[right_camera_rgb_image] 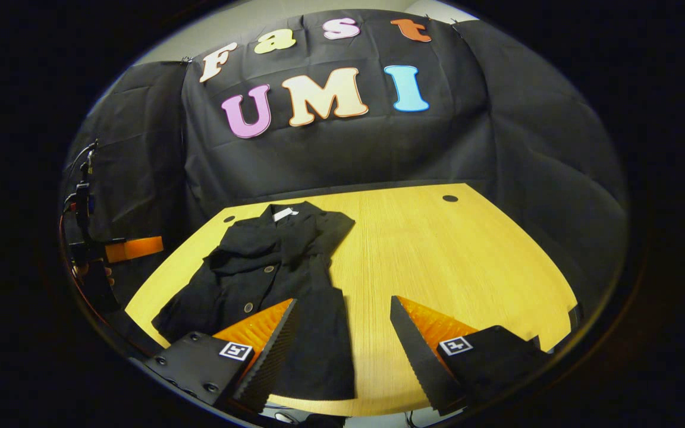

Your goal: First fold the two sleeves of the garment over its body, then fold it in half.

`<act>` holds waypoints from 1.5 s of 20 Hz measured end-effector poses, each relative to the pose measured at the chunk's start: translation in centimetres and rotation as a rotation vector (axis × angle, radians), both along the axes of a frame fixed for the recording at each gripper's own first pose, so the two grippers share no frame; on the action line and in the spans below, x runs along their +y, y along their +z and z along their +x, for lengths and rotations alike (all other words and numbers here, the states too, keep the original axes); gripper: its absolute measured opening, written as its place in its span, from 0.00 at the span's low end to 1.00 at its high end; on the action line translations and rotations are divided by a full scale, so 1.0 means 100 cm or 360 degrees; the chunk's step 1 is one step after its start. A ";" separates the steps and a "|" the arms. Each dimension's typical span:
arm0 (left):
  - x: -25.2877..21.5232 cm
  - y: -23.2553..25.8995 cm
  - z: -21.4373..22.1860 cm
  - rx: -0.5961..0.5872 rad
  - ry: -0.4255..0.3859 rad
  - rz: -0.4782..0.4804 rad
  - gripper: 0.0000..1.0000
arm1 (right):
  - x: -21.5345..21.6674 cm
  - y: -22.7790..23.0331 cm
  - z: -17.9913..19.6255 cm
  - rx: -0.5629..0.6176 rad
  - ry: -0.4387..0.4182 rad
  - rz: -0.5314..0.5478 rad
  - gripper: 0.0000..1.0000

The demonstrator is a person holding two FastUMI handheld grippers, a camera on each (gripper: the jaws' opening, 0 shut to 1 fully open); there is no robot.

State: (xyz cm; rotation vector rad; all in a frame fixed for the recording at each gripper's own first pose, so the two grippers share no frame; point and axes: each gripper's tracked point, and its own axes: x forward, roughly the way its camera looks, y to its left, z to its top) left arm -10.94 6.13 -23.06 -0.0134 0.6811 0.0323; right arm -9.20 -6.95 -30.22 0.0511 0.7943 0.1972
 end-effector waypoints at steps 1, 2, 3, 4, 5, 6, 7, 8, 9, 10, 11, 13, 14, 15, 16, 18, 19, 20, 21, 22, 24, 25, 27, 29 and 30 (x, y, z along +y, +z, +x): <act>0.008 -0.008 -0.011 0.0043 0.0019 0.0001 0.95 | 0.001 -0.006 -0.007 0.0029 -0.0003 -0.0007 0.98; 0.014 -0.017 -0.023 0.0089 0.0041 0.0002 0.95 | 0.004 -0.010 -0.014 0.0055 -0.0002 -0.0007 0.98; 0.020 -0.024 -0.033 0.0124 0.0061 0.0004 0.99 | 0.006 -0.015 -0.021 0.0073 0.0008 -0.0017 0.98; 0.025 -0.032 -0.043 0.0161 0.0082 0.0008 0.95 | 0.005 -0.021 -0.027 0.0095 0.0017 -0.0044 0.98; 0.029 -0.038 -0.051 0.0191 0.0095 0.0006 0.95 | 0.005 -0.027 -0.032 0.0117 0.0028 -0.0066 0.98; 0.032 -0.045 -0.059 0.0222 0.0104 0.0005 0.96 | 0.005 -0.032 -0.038 0.0135 0.0035 -0.0080 0.98; 0.034 -0.052 -0.068 0.0258 0.0109 0.0008 0.96 | 0.004 -0.037 -0.043 0.0158 0.0038 -0.0094 0.94; 0.034 -0.060 -0.078 0.0310 0.0107 0.0013 0.96 | 0.004 -0.042 -0.047 0.0180 0.0040 -0.0104 0.94; 0.036 -0.068 -0.087 0.0362 0.0106 0.0018 0.96 | 0.004 -0.047 -0.052 0.0206 0.0046 -0.0111 0.98; 0.036 -0.074 -0.095 0.0400 0.0107 0.0017 0.97 | 0.004 -0.053 -0.057 0.0234 0.0051 -0.0120 0.98; 0.038 -0.080 -0.101 0.0426 0.0112 0.0010 0.97 | 0.004 -0.059 -0.063 0.0268 0.0056 -0.0128 0.98; 0.041 -0.090 -0.112 0.0472 0.0121 0.0010 0.97 | 0.004 -0.070 -0.070 0.0324 0.0064 -0.0153 0.98; 0.043 -0.098 -0.118 0.0498 0.0127 0.0014 0.97 | 0.003 -0.074 -0.072 0.0339 0.0065 -0.0165 0.98; 0.044 -0.104 -0.123 0.0533 0.0132 0.0016 0.97 | 0.005 -0.077 -0.071 0.0352 0.0068 -0.0178 0.98; 0.044 -0.110 -0.132 0.0561 0.0138 0.0015 0.97 | 0.004 -0.083 -0.073 0.0370 0.0072 -0.0193 0.98; 0.045 -0.116 -0.144 0.0602 0.0153 0.0006 0.97 | 0.004 -0.090 -0.074 0.0399 0.0082 -0.0209 0.94; 0.046 -0.119 -0.147 0.0622 0.0164 0.0011 0.97 | 0.005 -0.093 -0.074 0.0412 0.0088 -0.0217 0.98; 0.045 -0.120 -0.146 0.0609 0.0148 0.0028 0.97 | 0.006 -0.096 -0.074 0.0427 0.0096 -0.0226 0.94; 0.045 -0.121 -0.144 0.0600 0.0118 0.0047 0.98 | 0.006 -0.101 -0.075 0.0447 0.0103 -0.0235 0.98; 0.043 -0.122 -0.145 0.0602 0.0087 0.0052 0.97 | 0.007 -0.105 -0.077 0.0473 0.0112 -0.0244 0.98; 0.043 -0.125 -0.143 0.0601 0.0088 0.0041 0.95 | 0.008 -0.115 -0.085 0.0564 0.0135 -0.0275 0.94; 0.044 -0.124 -0.142 0.0587 0.0098 0.0035 0.95 | 0.007 -0.114 -0.081 0.0521 0.0157 -0.0291 0.94; 0.043 -0.125 -0.142 0.0557 0.0106 0.0042 0.95 | 0.014 -0.113 -0.080 0.0533 0.0183 -0.0271 0.89; 0.036 -0.125 -0.141 0.0518 0.0093 0.0034 0.90 | 0.024 -0.116 -0.081 0.0546 0.0243 -0.0249 0.67; 0.031 -0.126 -0.140 0.0501 0.0062 0.0029 0.75 | 0.028 -0.118 -0.080 0.0547 0.0269 -0.0231 0.51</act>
